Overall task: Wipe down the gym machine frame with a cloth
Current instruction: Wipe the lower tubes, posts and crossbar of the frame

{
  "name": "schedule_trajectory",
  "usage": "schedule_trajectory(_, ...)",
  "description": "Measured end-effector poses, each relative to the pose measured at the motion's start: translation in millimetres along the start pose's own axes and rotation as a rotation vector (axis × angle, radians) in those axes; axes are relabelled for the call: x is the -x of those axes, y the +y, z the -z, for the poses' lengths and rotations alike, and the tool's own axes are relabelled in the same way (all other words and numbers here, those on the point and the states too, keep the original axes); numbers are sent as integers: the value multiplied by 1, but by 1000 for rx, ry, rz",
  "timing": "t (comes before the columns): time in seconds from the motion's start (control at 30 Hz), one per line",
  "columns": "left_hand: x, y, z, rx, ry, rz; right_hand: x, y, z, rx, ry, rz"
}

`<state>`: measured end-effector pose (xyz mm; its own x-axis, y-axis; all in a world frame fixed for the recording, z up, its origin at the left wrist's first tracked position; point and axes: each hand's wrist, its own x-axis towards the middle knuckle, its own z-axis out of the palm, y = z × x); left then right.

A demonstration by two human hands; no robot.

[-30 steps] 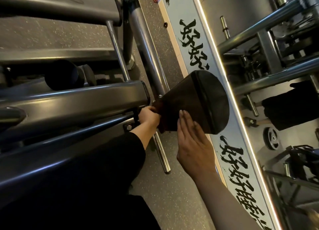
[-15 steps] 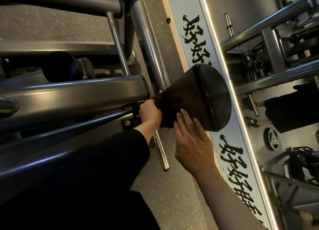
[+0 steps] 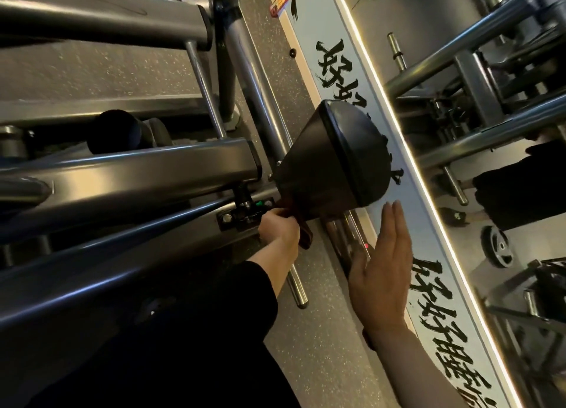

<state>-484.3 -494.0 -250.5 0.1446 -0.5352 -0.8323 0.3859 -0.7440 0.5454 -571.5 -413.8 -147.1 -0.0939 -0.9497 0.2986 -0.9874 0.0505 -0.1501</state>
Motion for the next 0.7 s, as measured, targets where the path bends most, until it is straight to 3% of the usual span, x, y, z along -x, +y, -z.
schedule_trajectory(0.07, 9, -2, 4, 39, -9, -63, 10, 9, -8, -16, -73, -80)
schedule_trajectory(0.33, 72, 7, 14, 82, 3, -345, 24, 19, -7, -226, -213, -64)
schedule_trajectory(0.47, 102, 9, 21, -10, 52, -464, 14, 21, 12, -585, -229, -168)
schedule_trajectory(0.57, 129, -3, 18, -26, 39, -534, 10, 28, 30, -1032, -327, -313)
schedule_trajectory(0.63, 148, -18, 12, -18, -54, -561, 11, 31, 36, -1312, -452, -374)
schedule_trajectory(0.7, 169, -37, 0, -51, -165, -624, 21, 42, 42, -1358, -448, -333)
